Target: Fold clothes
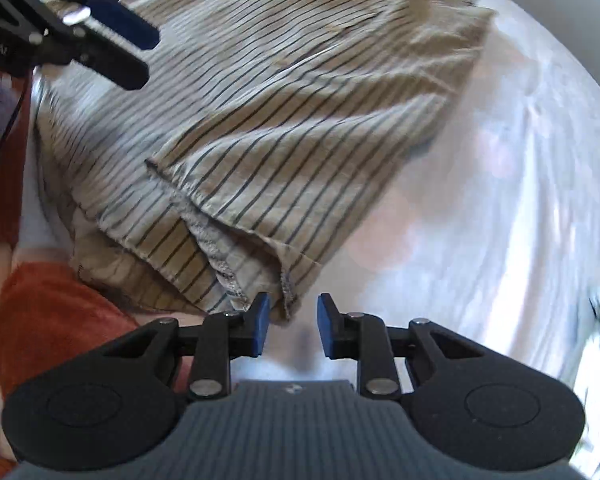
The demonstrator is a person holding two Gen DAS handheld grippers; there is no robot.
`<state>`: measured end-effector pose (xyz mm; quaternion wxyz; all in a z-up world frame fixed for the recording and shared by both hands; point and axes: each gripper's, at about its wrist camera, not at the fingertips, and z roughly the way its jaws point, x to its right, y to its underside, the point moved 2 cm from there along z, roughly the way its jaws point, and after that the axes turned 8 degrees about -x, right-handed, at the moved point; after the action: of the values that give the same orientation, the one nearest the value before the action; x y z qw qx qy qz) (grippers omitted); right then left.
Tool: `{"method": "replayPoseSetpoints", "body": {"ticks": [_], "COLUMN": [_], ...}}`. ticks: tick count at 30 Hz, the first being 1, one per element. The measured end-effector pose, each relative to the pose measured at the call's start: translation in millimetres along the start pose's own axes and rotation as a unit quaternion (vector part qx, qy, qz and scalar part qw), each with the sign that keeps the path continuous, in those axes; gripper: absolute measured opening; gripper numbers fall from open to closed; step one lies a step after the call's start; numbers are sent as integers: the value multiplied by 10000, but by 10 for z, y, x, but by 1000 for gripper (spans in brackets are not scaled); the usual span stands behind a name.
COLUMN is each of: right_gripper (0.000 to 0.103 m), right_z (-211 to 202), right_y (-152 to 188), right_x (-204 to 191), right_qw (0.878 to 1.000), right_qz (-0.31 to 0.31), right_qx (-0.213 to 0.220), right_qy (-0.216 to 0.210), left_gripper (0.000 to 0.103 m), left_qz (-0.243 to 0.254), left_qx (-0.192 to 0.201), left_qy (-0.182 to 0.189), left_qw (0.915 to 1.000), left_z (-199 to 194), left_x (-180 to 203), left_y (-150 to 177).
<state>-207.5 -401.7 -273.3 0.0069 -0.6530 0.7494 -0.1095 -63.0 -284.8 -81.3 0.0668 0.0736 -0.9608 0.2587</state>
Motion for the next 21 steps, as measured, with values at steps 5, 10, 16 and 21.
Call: {"method": "replayPoseSetpoints", "body": {"ticks": [5, 10, 16, 21], "right_gripper": [1, 1, 1, 1], "right_z": [116, -1, -27, -96], "right_y": [-24, 107, 177, 147], "right_x": [-33, -140, -181, -219], "right_qw": [9993, 9990, 9983, 9978], "right_qz": [-212, -257, -137, -163], "right_qx": [-234, -275, -430, -516], "right_qy": [-216, -254, -381, -375], "left_gripper": [43, 43, 43, 43], "left_qz": [-190, -247, -168, -346], "left_qx": [92, -79, -234, -169], "left_qy": [29, 37, -18, -43], "left_qw": [9998, 9997, 9996, 9993], "left_z": [-7, 50, 101, 51], "left_x": [-9, -18, 20, -28], "left_y": [81, 72, 105, 123]}}
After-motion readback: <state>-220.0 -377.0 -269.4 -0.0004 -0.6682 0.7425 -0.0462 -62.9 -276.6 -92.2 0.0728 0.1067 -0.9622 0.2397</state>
